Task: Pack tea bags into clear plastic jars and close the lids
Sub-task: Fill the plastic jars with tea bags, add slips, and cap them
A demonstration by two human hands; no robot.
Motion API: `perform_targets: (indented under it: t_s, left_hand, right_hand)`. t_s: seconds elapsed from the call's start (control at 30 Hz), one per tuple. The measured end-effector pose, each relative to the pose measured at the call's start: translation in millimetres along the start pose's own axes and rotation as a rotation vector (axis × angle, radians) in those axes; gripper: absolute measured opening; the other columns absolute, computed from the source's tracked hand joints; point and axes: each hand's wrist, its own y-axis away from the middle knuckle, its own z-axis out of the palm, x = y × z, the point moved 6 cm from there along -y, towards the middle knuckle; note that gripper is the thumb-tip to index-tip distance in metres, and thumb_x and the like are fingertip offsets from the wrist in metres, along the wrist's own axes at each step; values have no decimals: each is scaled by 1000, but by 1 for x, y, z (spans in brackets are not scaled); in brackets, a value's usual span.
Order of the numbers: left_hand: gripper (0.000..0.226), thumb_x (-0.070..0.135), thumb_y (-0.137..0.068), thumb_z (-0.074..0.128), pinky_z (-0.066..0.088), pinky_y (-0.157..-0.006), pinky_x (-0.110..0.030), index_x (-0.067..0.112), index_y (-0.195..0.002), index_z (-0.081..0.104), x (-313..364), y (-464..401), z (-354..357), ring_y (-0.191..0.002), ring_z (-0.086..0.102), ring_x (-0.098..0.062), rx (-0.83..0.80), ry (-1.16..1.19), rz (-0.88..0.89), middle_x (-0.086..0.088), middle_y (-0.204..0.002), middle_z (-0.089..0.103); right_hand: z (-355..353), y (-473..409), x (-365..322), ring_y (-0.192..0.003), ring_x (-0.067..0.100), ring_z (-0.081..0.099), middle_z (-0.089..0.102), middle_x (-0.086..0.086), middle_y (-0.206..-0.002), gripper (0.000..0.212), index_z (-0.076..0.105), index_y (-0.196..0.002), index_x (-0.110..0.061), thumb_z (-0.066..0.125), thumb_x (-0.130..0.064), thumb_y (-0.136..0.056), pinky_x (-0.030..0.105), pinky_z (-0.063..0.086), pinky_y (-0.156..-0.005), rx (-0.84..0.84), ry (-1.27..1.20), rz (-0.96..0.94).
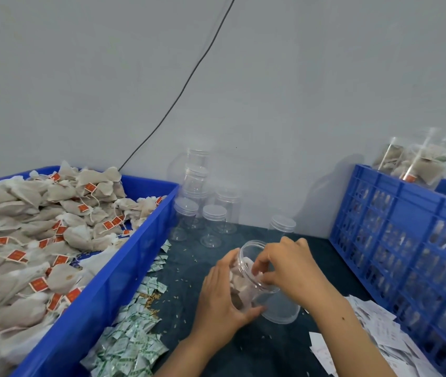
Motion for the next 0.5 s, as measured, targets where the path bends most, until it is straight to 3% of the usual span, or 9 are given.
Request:
perform_targets:
  t_s: [0.07,0.13,0.2,0.23,0.3,0.37,0.43,0.5]
  left_hand:
    - [97,43,-57,87,48,-95,-36,35,-138,35,-4,-1,-2,-116,53,-7,18,44,-31,17,-126,53]
    - [95,42,-55,87,48,-95,-34,39,-134,35,-8,-1,-4,-115,54,-5,39,73,-74,17,-125,55]
    - [93,39,-54,89,48,-97,-31,43,-130,35,-13,-2,-4,-115,54,-3,45,112,-116,16,-127,55]
    - [93,35,-55,91,47,-98,-30,43,-128,35,-16,-3,-3,-115,54,-3,41,138,-140,15,-128,54]
    - [93,26,-56,93,47,-100,-29,40,-126,33,-23,-4,-1,-115,56,-5,25,187,-185,9,-130,53]
    - [95,22,-55,93,49,-98,-29,38,-127,32,-28,-5,3,-112,58,-5,1,208,-218,7,-129,54]
    - [96,21,-54,93,52,-91,-23,39,-125,30,-34,-4,6,-105,61,0,-39,205,-262,10,-124,57]
    - [93,22,-56,92,48,-82,-14,38,-119,27,-39,-3,7,-100,60,2,-83,165,-310,11,-120,58]
  right_hand:
    - [-5,3,7,-81,-2,51,67,-16,-84,9,73,-86,-33,75,-28,-79,25,38,-81,143,-417,4]
    - [-11,13,26,-75,-1,57,68,-14,-84,12,74,-84,-30,73,-17,-82,14,43,-73,429,-757,36]
    - [-8,24,49,-81,2,57,62,-13,-94,22,69,-93,-35,64,-14,-89,11,45,-73,655,-786,147]
    - [0,27,58,-85,2,57,58,-11,-100,26,64,-99,-39,62,-15,-90,13,46,-75,677,-772,210]
    - [31,27,75,-104,9,54,50,-4,-115,36,53,-118,-37,66,-22,-88,24,47,-87,508,-772,345]
    - [68,32,84,-129,21,38,37,0,-136,70,36,-140,-32,73,-36,-81,38,38,-105,211,-718,408]
    - [92,40,83,-138,21,24,25,0,-147,92,20,-148,-34,76,-45,-76,40,27,-112,9,-673,390]
    - [101,49,85,-139,18,20,24,-1,-150,100,15,-148,-36,79,-45,-72,37,26,-112,-44,-701,381]
